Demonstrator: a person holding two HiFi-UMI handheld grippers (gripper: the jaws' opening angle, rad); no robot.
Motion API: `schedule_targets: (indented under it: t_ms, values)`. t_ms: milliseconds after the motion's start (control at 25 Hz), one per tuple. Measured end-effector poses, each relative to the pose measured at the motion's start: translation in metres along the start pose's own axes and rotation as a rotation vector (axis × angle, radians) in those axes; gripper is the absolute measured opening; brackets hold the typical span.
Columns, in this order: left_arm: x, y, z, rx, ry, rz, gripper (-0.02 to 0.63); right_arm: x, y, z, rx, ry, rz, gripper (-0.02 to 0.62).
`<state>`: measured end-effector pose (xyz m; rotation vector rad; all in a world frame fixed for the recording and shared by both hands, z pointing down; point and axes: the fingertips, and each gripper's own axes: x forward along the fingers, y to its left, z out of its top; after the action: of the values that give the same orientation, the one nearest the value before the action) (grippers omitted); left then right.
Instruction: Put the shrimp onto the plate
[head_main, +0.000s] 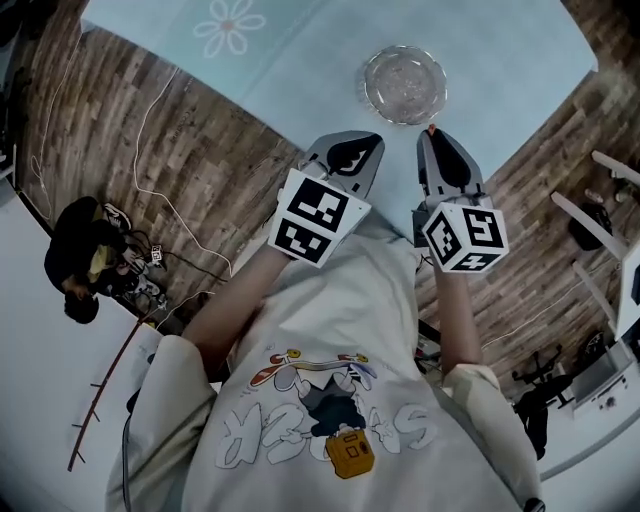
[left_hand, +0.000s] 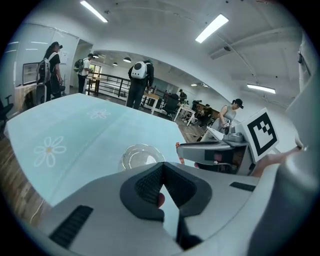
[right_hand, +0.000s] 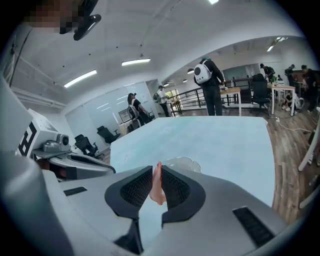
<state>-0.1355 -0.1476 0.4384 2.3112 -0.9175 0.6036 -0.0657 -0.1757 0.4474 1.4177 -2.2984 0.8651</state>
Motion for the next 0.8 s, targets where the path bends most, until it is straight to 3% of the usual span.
schedule_targets:
  t_ms: [800]
  values:
    - [0.033, 0.050, -0.048, -0.052, 0.106, -0.030, 0.008, 0.091, -0.027, -0.051, -0.016, 0.132, -0.066, 0.074]
